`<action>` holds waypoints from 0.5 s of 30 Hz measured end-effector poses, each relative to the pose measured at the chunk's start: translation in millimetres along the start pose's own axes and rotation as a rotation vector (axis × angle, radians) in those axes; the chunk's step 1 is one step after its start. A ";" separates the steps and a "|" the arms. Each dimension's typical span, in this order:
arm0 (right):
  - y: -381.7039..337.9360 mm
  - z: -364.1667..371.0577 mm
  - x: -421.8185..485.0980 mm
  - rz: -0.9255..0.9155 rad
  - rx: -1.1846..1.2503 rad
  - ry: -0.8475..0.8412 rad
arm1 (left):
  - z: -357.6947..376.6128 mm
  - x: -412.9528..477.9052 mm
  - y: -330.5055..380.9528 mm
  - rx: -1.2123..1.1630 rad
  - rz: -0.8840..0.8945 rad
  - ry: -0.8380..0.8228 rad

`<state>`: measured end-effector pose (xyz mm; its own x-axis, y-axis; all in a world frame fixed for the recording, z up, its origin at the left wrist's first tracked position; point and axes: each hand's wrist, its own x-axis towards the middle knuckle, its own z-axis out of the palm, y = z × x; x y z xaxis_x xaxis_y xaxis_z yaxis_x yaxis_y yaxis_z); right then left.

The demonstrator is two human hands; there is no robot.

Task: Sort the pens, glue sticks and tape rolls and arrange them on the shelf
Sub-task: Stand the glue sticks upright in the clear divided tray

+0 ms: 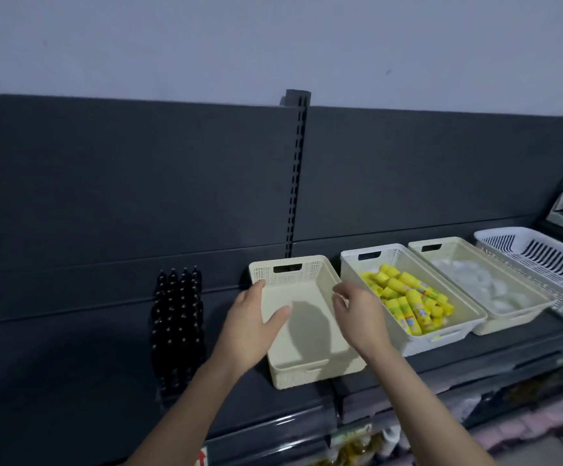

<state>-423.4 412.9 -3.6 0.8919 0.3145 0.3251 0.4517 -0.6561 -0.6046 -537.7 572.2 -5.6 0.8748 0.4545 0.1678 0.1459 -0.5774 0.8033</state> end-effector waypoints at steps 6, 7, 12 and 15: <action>51.9 2.2 43.0 0.033 -0.111 -0.181 | 47.8 25.5 -5.2 0.166 -0.141 0.062; 58.5 6.0 47.4 0.038 -0.110 -0.230 | 53.0 27.1 -6.7 0.170 -0.167 0.094; 85.0 24.6 52.0 0.111 -0.018 -0.411 | 69.0 32.3 -21.4 0.062 -0.404 0.149; 88.3 27.7 52.0 0.138 0.085 -0.390 | 69.6 36.5 -26.6 0.057 -0.505 0.143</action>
<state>-336.5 390.3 -60.2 0.8787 0.4746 -0.0525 0.3135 -0.6565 -0.6861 -477.5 556.9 -60.6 0.6176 0.7715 -0.1529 0.5618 -0.2967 0.7722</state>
